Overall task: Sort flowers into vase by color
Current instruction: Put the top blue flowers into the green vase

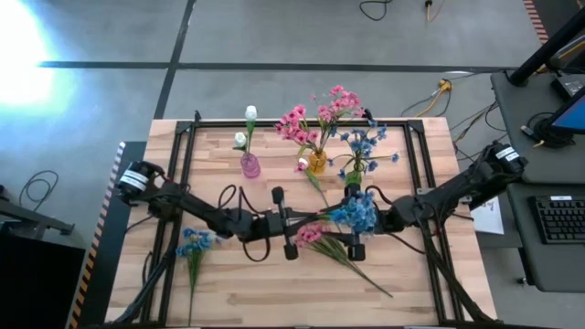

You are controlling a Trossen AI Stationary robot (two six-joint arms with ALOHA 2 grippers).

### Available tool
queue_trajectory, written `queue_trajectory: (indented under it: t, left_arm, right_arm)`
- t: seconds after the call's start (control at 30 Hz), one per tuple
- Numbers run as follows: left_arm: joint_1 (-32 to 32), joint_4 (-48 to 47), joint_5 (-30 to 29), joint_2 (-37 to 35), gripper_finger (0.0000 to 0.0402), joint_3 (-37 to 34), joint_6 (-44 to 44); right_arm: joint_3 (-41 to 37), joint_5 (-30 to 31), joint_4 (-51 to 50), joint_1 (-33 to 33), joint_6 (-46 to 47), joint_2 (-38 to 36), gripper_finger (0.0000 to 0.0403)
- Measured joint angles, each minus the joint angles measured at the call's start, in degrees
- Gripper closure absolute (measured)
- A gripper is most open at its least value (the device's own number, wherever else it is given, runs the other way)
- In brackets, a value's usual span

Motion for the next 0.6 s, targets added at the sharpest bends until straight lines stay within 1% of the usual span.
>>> queue_trajectory:
  t: [0.13, 0.27, 0.4, 0.6]
  left_arm:
    - [0.2, -0.02, -0.1, 1.03, 0.0401, 0.88, -0.02]
    - [0.25, -0.12, -0.22, 1.66, 0.0401, 1.44, 0.25]
    - [0.31, -0.03, -0.24, 1.66, 0.0401, 1.4, 0.42]
    - [0.29, -0.05, -0.21, 1.64, 0.04, 1.42, -0.38]
  right_arm:
    - [0.0, -0.04, 1.0, -0.66, -0.02, 0.0, 0.0174]
    - [0.0, -0.02, 0.85, -1.15, 0.15, 0.02, 0.0205]
    - [0.0, -0.04, 0.82, -1.1, 0.28, 0.02, 0.0248]
    - [0.0, 0.13, 0.8, -1.11, 0.28, 0.02, 0.0327]
